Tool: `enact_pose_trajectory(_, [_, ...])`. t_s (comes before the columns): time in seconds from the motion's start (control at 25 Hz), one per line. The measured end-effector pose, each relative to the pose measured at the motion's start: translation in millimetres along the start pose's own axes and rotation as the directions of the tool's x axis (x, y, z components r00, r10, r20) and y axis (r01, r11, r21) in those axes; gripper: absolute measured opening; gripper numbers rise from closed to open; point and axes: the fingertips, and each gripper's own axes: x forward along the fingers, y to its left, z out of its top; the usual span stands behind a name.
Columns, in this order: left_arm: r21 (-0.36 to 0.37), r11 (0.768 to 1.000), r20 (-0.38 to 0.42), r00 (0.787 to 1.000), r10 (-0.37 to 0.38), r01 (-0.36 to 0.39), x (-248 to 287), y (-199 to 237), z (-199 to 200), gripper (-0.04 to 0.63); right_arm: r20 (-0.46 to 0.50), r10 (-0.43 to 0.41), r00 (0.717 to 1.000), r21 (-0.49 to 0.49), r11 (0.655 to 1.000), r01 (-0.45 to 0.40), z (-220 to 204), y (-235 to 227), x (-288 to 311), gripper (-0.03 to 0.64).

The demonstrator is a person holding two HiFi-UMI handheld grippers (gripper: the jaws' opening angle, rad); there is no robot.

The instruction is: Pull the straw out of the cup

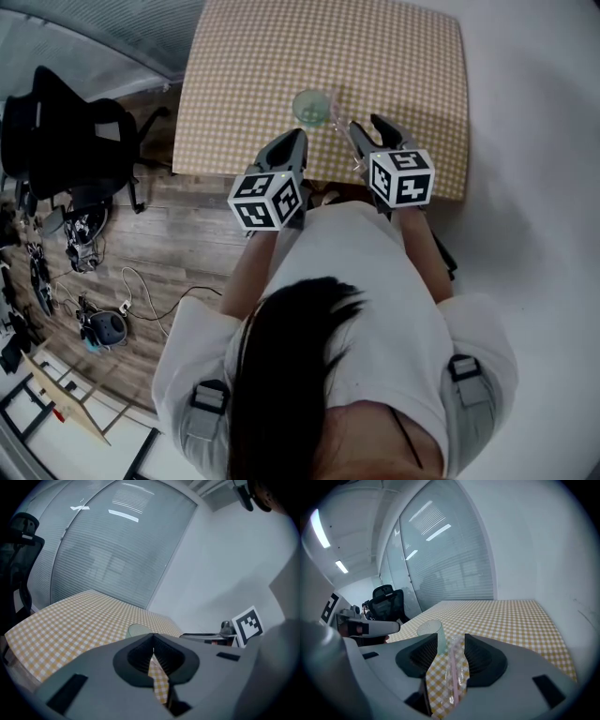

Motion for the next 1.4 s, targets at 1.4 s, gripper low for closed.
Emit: enact_pose_trajectory(1.4, [0.025,1.0,-0.034,0.999,0.015,-0.014,-3.2,-13.3,-18.4,0.008,0.046,-0.103,0.994,-0.038,0.994,0.105,-22.7,-1.2,-20.2,0.044])
